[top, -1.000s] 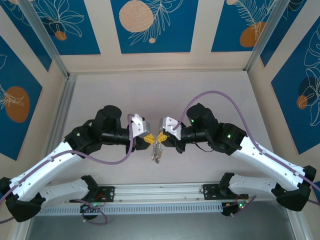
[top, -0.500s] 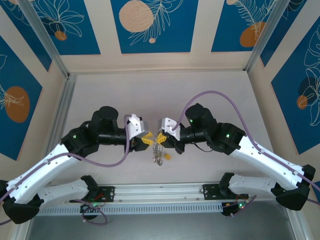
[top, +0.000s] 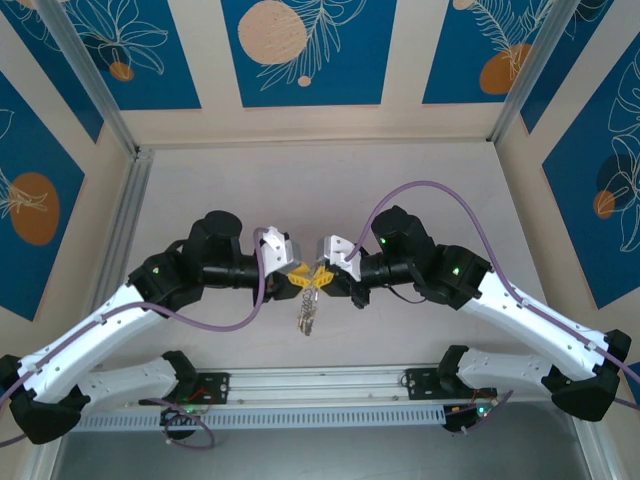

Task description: Put the keys on the keyring

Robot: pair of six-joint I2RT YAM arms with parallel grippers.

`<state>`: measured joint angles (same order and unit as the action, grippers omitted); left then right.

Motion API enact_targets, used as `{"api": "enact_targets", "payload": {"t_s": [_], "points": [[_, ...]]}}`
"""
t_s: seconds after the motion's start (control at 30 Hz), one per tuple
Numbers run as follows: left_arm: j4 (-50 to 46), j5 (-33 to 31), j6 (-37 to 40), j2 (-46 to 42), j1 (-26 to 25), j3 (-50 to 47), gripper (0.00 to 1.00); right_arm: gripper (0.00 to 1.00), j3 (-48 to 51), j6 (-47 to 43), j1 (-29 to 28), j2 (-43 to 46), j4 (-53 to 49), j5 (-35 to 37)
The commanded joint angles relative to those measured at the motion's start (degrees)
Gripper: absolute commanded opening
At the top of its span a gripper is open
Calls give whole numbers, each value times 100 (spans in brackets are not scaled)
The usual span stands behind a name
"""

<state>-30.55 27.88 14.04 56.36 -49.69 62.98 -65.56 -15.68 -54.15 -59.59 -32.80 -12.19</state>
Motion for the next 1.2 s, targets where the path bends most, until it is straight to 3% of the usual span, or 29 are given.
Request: {"api": "enact_targets", "payload": {"t_s": [0.0,0.17,0.33,0.5,0.8,1.0,1.17], "points": [[-37,-9,60,66,-69,-12,24,0,-202,-31,13,9,251,-272],[-109,-2,72,130,-133,5,20,0,-196,-18,16,5,290,-304],[-136,136,92,209,-169,30,0,0,-193,-13,10,33,333,-304],[37,367,-16,106,-177,-99,0,0,-159,-1,12,79,403,-295],[760,217,-380,-231,-175,-568,0,0,35,101,12,205,599,-261],[1233,183,-580,-446,-155,-825,0,23,193,479,146,325,701,-353],[1667,310,-742,-682,-140,-1045,0,25,473,852,361,535,803,-610]]}}
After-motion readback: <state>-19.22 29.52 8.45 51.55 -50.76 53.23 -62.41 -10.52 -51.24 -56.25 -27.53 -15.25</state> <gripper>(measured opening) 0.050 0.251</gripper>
